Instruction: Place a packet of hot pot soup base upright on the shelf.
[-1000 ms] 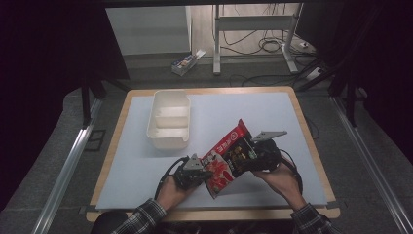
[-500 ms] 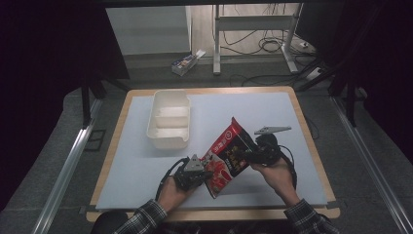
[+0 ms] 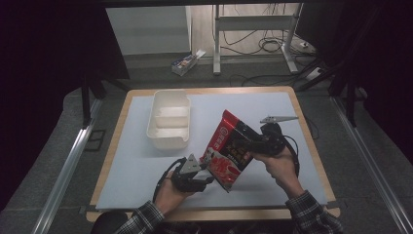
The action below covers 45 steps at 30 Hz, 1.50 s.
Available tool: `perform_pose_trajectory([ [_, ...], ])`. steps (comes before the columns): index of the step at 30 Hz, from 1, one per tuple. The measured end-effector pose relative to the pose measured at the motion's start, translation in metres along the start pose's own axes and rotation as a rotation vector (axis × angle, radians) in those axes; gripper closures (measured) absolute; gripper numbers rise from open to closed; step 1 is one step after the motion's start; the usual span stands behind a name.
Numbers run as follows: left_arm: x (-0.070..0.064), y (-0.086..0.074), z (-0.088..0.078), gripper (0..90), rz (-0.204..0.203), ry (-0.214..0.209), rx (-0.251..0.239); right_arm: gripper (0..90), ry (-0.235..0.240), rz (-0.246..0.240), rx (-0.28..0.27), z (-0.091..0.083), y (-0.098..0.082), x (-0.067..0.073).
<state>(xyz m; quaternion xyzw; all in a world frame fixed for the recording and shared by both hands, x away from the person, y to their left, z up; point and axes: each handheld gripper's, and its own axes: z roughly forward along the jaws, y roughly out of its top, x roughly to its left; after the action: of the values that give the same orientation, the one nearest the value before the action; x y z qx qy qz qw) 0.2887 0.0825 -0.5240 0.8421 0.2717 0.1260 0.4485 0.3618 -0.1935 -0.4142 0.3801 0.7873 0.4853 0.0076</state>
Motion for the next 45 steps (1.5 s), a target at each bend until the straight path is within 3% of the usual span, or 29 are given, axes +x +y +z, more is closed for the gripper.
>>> perform_pose_trajectory([
  [7,0.001,-0.002,-0.015,23.0,-0.013,-0.005,-0.017,64.5,-0.028,-0.044,-0.01,-0.003,0.014,0.002],
  [17,-0.004,-0.012,-0.028,12.7,-0.025,0.0,0.011,64.2,-0.057,-0.085,-0.008,-0.001,0.035,-0.006],
  [23,-0.007,-0.018,-0.036,8.4,-0.025,0.003,0.018,64.1,-0.068,-0.117,-0.019,0.001,0.051,-0.008],
  [33,-0.012,-0.028,-0.043,5.9,0.0,0.021,0.032,64.0,-0.045,-0.179,-0.037,0.014,0.084,-0.007],
  [45,-0.01,-0.036,-0.048,2.8,0.021,0.045,0.028,64.0,-0.016,-0.17,-0.044,0.041,0.117,-0.001],
])
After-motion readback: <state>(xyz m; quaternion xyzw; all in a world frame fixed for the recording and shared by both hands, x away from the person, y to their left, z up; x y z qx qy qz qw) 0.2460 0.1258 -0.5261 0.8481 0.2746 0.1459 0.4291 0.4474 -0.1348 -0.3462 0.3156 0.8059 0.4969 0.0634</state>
